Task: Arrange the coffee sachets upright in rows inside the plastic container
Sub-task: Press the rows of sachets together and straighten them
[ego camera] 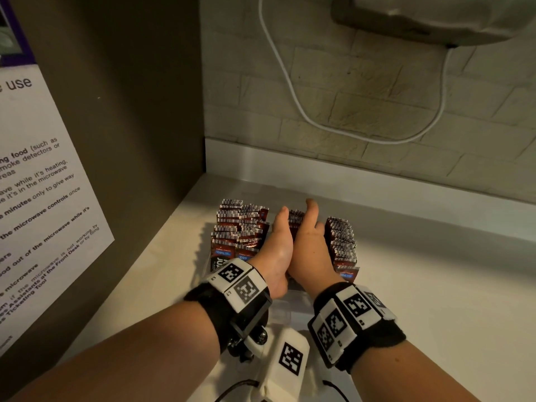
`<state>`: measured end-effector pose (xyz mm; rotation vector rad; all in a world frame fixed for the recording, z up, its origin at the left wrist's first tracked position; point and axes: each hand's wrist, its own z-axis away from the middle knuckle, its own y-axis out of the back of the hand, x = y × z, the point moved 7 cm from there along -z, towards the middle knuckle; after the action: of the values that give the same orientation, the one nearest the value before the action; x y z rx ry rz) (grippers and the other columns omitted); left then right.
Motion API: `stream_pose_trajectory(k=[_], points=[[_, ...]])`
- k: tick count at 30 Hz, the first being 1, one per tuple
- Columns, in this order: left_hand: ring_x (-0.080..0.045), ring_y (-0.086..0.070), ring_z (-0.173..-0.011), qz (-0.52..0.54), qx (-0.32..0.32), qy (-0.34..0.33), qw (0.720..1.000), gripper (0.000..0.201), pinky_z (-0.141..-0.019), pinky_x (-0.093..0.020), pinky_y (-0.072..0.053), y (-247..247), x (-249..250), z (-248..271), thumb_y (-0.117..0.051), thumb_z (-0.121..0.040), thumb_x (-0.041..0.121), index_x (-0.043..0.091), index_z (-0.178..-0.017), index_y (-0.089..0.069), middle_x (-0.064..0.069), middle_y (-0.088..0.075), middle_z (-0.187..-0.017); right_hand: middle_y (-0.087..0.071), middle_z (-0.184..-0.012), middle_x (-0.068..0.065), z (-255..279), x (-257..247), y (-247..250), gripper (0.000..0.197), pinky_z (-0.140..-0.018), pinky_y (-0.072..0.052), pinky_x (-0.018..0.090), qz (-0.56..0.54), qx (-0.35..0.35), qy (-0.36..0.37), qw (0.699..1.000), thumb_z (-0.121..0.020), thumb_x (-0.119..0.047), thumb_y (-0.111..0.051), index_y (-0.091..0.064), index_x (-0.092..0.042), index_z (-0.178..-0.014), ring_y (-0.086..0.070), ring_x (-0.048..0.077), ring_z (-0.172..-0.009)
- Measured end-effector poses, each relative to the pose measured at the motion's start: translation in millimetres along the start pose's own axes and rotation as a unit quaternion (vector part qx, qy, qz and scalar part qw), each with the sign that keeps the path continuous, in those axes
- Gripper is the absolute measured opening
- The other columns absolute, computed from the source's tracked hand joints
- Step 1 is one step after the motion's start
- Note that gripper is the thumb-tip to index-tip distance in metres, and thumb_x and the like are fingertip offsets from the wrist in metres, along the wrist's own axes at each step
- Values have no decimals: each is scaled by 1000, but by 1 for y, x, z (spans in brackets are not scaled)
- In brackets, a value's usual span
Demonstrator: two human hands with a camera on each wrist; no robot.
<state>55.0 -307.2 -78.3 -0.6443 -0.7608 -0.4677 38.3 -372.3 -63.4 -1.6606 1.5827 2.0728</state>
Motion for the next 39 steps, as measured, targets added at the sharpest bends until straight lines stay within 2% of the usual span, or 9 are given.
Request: stream_pose_trajectory(k=[5, 8, 12, 18, 24, 28, 32, 35, 39], points=[[-24, -46, -130, 15, -21, -13, 1000, 46, -102, -43, -42, -9, 6, 11, -22, -99, 57, 33, -125, -52, -4, -56, -110, -23, -150, 14, -1, 1, -10, 93, -89, -35, 23, -30, -57, 4, 998, -89, -22, -63, 9, -31, -149, -44, 26, -125], [-23, -45, -132, 24, 3, -26, 999, 33, -110, -45, -36, -4, 6, 9, -27, -98, 58, 38, -96, -53, -4, -53, -136, -16, -155, 12, -1, 2, -11, 96, -92, -29, 22, -35, -62, 8, 997, -90, -24, -63, 12, -32, -149, -36, 25, -133], [-26, -51, -125, 17, 29, -25, 999, 63, -109, -51, -37, 4, -1, -5, -36, -89, 70, 27, -132, -52, -7, -54, -136, -22, -153, 10, -1, 5, -8, 95, -94, -33, 23, -39, -30, 12, 999, -89, -23, -63, 11, -32, -149, -40, 24, -130], [-27, -60, -110, 21, 23, -19, 999, 65, -102, -51, -44, 6, -3, -12, -39, -87, 71, 21, -124, -60, -11, -64, -118, -43, -138, 13, 3, 3, 1, 94, -91, -43, 29, -21, 17, 16, 999, -90, -23, -60, 12, -30, -149, -54, 23, -113], [-28, -59, -110, 27, 17, -12, 999, 54, -103, -52, -43, 6, -3, -13, -38, -89, 69, 26, -107, -64, -12, -63, -118, -41, -141, 9, 3, 2, 1, 89, -93, -39, 25, -46, 9, 13, 999, -92, -23, -58, 9, -29, -149, -51, 20, -117], [-27, -59, -110, 36, 13, -5, 999, 49, -104, -51, -43, 6, -5, -14, -37, -89, 69, 27, -98, -62, -10, -63, -116, -40, -144, 10, 1, 1, -4, 84, -103, -42, 35, -94, -2, 10, 996, -94, -23, -55, 8, -31, -149, -49, 20, -121], [-24, -55, -104, 36, 28, -14, 999, 37, -106, -51, -40, 7, -3, -12, -36, -93, 64, 34, -90, -56, -3, -58, -97, -36, -148, 10, 2, 1, -7, 91, -104, -39, 32, -82, -31, 9, 996, -92, -24, -58, 13, -31, -148, -47, 21, -125], [-26, -55, -112, 27, 24, -17, 999, 50, -106, -53, -39, 5, -3, -9, -37, -90, 67, 34, -124, -54, -4, -59, -113, -33, -149, 11, 3, 1, -9, 94, -106, -40, 37, -81, -37, 11, 996, -90, -24, -60, 13, -32, -148, -46, 22, -127], [-26, -57, -114, 28, 19, -20, 999, 63, -105, -51, -42, 5, -3, -10, -39, -87, 70, 21, -121, -59, -11, -60, -125, -25, -153, 9, 3, 3, -6, 88, -110, -36, 44, -119, -20, -4, 993, -91, -26, -56, 9, -35, -149, -39, 24, -132]])
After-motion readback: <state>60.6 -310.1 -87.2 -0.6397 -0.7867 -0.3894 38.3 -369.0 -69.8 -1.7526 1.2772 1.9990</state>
